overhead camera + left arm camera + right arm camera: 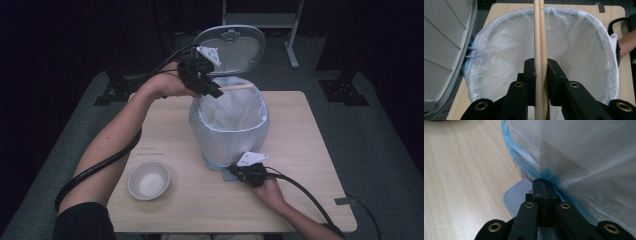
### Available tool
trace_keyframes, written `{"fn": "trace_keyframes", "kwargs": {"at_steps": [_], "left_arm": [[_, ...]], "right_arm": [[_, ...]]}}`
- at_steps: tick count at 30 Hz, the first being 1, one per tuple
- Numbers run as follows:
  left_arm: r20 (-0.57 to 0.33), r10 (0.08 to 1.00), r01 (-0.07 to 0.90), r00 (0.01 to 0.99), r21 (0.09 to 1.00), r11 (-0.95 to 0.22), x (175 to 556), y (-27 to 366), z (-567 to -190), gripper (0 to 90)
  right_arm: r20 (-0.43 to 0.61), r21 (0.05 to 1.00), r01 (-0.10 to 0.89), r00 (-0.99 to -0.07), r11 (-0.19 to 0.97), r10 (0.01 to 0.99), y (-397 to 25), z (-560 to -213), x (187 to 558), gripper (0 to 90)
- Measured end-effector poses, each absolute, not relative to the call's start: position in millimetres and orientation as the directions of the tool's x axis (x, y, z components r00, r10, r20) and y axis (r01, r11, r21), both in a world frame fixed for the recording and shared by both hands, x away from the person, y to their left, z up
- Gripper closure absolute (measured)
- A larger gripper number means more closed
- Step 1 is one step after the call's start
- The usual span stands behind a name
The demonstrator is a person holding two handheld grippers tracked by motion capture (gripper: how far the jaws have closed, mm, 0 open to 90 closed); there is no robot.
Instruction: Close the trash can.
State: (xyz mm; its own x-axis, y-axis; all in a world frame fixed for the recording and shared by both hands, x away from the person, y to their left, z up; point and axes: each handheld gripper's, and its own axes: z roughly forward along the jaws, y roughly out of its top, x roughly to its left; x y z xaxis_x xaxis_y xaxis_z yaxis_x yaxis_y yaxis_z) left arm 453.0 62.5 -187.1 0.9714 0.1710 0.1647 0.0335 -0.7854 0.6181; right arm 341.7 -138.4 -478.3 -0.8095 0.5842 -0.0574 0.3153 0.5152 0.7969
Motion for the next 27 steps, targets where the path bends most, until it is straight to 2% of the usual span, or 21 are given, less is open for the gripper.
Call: {"fn": "trace_keyframes", "kwargs": {"at_steps": [20, 21, 22, 27], "left_arm": [[0.153, 0.178, 0.054, 0.972, 0.593, -0.803, 458, 43, -193, 79.4], [0.142, 0.197, 0.074, 0.97, 0.601, -0.796, 458, 42, -193, 76.5], [0.14, 0.199, 0.077, 0.97, 0.599, -0.797, 459, 42, -193, 69.5], [0.127, 0.178, 0.061, 0.976, 0.623, -0.78, 453, 44, -191, 67.0]], "right_arm": [[-0.061, 0.796, 0.312, -0.811, 0.519, 0.582, -139, -478, 342, 90.0], [-0.061, 0.796, 0.312, -0.811, 0.519, 0.582, -139, -478, 342, 90.0], [-0.063, 0.797, 0.31, -0.812, 0.519, 0.58, -139, -478, 342, 90.0], [-0.062, 0.797, 0.31, -0.812, 0.518, 0.581, -139, -478, 342, 90.0]]}}
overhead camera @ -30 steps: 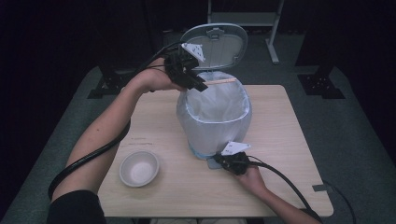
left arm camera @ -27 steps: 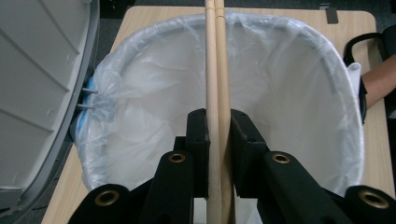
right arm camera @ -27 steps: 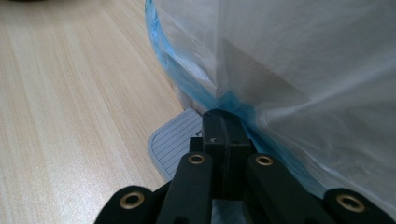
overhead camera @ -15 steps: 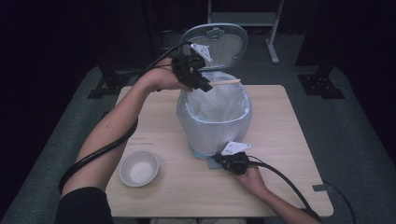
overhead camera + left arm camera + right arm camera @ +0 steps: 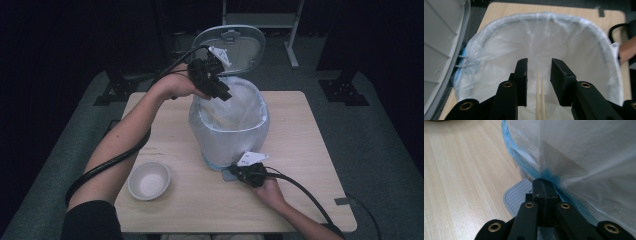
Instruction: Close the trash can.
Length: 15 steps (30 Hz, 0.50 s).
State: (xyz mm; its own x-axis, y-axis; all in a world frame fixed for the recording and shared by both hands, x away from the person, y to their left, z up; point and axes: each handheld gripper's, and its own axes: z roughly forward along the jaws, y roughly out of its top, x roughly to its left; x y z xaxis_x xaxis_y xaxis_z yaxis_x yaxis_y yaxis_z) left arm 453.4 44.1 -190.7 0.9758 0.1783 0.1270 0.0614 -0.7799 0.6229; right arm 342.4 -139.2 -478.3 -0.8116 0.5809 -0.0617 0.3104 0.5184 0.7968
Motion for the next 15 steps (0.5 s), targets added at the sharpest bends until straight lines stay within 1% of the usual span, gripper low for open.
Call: {"fn": "trace_keyframes", "kwargs": {"at_steps": [3, 8, 15], "left_arm": [[0.123, 0.162, 0.049, 0.979, 0.626, -0.778, 450, 46, -190, 65.7], [0.108, 0.148, 0.042, 0.983, 0.657, -0.753, 442, 50, -188, 65.1], [0.104, 0.145, 0.037, 0.984, 0.679, -0.733, 436, 61, -186, 64.5]], "right_arm": [[-0.059, 0.797, 0.313, -0.811, 0.517, 0.582, -139, -478, 342, 90.0], [-0.06, 0.797, 0.312, -0.811, 0.517, 0.582, -139, -478, 342, 90.0], [-0.061, 0.797, 0.311, -0.811, 0.518, 0.582, -139, -478, 342, 90.0]]}}
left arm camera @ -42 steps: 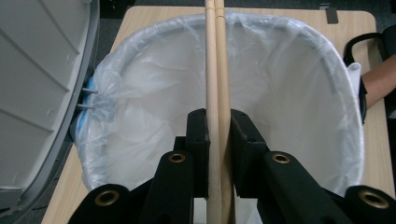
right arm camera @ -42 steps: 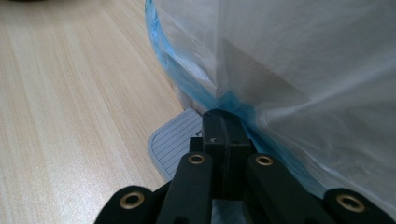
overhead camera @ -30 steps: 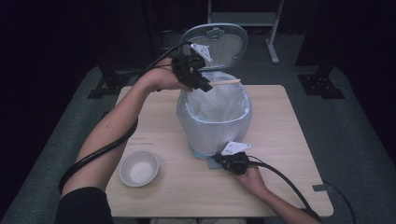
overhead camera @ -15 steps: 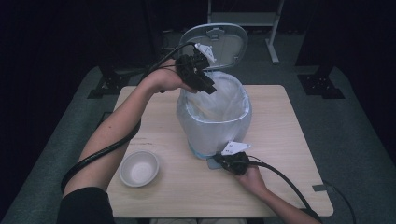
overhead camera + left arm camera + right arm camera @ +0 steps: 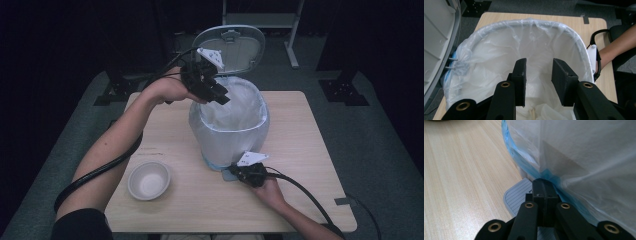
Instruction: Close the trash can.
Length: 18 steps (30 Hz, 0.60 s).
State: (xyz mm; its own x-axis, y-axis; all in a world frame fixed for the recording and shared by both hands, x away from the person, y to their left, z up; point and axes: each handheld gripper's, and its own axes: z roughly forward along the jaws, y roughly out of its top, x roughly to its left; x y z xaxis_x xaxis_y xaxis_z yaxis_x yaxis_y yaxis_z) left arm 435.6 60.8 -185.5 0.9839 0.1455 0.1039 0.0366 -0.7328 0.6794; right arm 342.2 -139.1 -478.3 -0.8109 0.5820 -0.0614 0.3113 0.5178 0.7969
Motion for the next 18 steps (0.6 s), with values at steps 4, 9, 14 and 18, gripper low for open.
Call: {"fn": "trace_keyframes", "kwargs": {"at_steps": [4, 9, 14, 18], "left_arm": [[0.107, 0.143, 0.031, 0.984, 0.687, -0.726, 432, 67, -185, 64.0], [0.105, 0.145, 0.032, 0.984, 0.696, -0.717, 426, 76, -184, 63.0], [0.104, 0.146, 0.031, 0.984, 0.705, -0.708, 420, 87, -184, 61.3], [0.106, 0.157, 0.036, 0.982, 0.708, -0.705, 415, 97, -185, 60.1]], "right_arm": [[-0.062, 0.797, 0.31, -0.811, 0.518, 0.581, -139, -478, 342, 90.0], [-0.061, 0.797, 0.311, -0.811, 0.517, 0.581, -139, -478, 342, 90.0], [-0.06, 0.797, 0.312, -0.811, 0.518, 0.582, -139, -478, 342, 90.0], [-0.061, 0.797, 0.311, -0.811, 0.518, 0.581, -139, -478, 342, 90.0]]}}
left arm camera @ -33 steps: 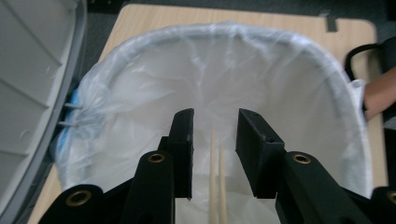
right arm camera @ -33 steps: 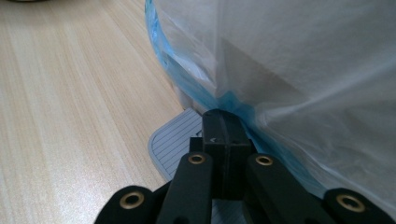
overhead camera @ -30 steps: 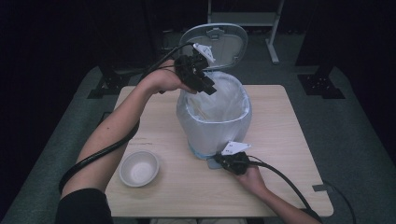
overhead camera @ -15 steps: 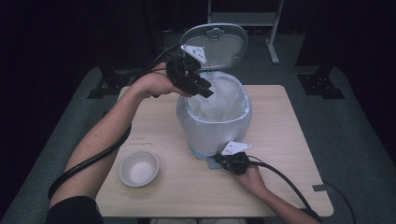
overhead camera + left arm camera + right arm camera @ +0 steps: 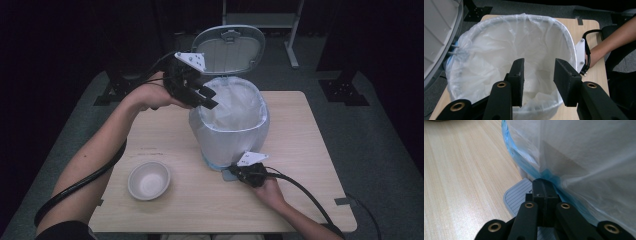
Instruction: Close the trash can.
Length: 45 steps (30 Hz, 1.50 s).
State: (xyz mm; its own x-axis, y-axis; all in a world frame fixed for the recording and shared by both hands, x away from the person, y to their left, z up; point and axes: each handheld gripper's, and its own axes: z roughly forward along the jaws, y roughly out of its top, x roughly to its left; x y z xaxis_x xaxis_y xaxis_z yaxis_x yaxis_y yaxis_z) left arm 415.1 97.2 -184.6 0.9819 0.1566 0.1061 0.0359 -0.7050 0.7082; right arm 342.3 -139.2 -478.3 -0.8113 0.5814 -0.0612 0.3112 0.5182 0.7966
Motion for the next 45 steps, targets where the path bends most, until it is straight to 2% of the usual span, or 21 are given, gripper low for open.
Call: {"fn": "trace_keyframes", "kwargs": {"at_steps": [28, 45], "left_arm": [[0.075, 0.264, 0.129, 0.962, 0.723, -0.678, 393, 167, -212, 53.0], [0.033, 0.332, 0.198, 0.943, 0.744, -0.638, 384, 209, -243, 50.0]], "right_arm": [[-0.061, 0.795, 0.314, -0.811, 0.519, 0.582, -139, -478, 342, 90.0], [-0.053, 0.795, 0.323, -0.806, 0.514, 0.589, -138, -478, 341, 90.0]]}}
